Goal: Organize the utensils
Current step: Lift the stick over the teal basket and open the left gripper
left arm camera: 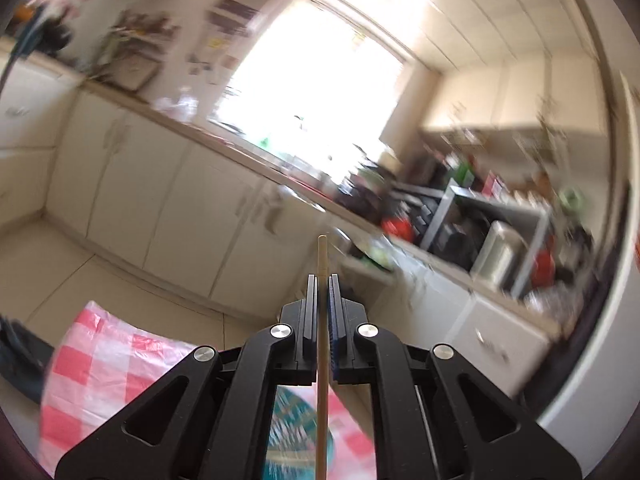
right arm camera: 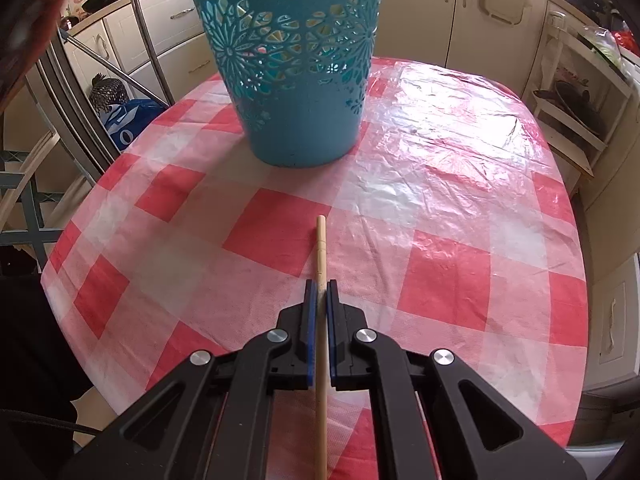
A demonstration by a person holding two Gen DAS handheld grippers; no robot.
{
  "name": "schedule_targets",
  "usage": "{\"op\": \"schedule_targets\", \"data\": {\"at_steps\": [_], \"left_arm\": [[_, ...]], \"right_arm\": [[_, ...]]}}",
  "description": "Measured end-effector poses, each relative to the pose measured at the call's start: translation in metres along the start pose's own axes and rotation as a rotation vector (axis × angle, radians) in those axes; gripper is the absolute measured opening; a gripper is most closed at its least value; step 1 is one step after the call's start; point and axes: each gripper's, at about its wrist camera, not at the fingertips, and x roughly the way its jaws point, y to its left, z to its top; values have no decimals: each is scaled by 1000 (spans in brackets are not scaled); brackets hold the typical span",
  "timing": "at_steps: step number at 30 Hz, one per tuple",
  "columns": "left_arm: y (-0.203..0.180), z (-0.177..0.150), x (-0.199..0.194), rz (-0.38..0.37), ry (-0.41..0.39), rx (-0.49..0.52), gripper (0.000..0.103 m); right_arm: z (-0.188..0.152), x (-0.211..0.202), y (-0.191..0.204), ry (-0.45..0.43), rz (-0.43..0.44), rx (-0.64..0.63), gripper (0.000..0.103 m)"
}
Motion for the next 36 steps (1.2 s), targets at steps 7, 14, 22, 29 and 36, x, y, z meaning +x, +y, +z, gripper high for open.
{"op": "schedule_targets", "data": {"at_steps": [7, 14, 22, 29, 36], "left_arm": [[26, -20, 26, 129, -66, -15, 4], [21, -33, 31, 177, -73, 67, 4], [24, -36, 23, 177, -78, 43, 4], [19, -9, 7, 141, -161, -1, 4], [24, -22, 24, 167, -82, 18, 4]], "right_arm": [[2, 5, 5, -23, -10, -18, 6], [6, 5, 11, -32, -15, -35, 6], [4, 3, 6, -28, -26, -26, 6], [5, 4, 7, -24, -17, -33, 6], [5, 6, 6, -15, -18, -29, 6]]}}
